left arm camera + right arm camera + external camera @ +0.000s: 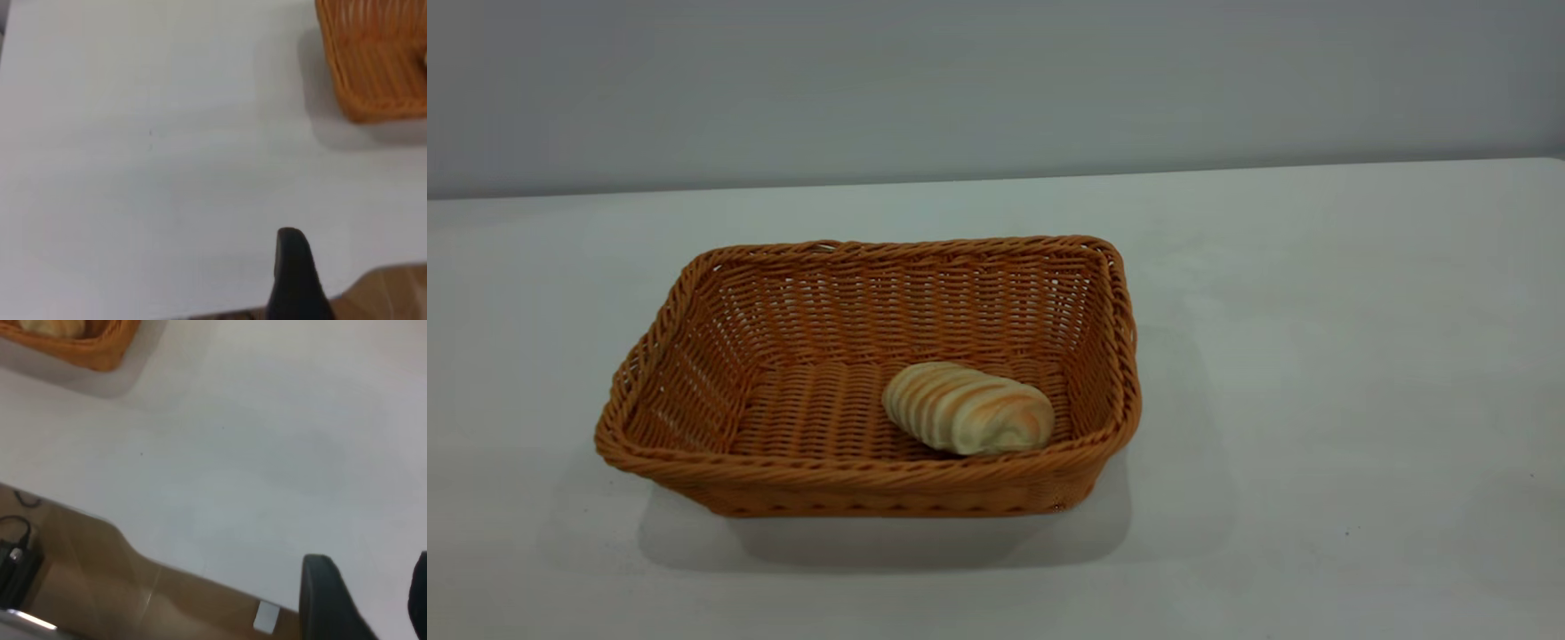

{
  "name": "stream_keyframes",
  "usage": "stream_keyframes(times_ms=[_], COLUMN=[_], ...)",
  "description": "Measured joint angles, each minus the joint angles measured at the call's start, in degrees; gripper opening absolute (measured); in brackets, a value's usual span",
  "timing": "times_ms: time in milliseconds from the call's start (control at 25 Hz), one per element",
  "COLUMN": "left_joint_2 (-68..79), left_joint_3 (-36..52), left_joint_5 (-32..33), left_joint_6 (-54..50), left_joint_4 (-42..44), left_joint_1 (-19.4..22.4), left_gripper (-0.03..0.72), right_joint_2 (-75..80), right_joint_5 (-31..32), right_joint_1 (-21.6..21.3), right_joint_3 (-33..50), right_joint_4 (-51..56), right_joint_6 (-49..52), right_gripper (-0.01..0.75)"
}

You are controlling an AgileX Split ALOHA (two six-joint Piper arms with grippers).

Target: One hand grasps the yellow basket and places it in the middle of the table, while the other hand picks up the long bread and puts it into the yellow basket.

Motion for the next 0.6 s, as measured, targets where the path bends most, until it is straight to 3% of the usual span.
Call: stream_keyframes(times_ms=[160, 600], left_joint_2=[0.0, 0.0], left_joint_3=[4.15, 4.77], left_joint_5=[-1.02, -1.41], left_joint_6=[0.15, 0.15], left_joint_4=[-2.05, -2.35], left_joint_1=[0.0, 0.0], left_gripper=[0.541, 0.541], right_joint_2=[-4.34, -5.32], right_joint_5=[-3.55, -3.92], right_joint_1=[0.0, 0.0], right_joint_3=[6.92, 7.81], right_joint_4=[0.06, 0.19], right_joint_6=[-0.63, -1.03], right_gripper=[0.346, 0.346])
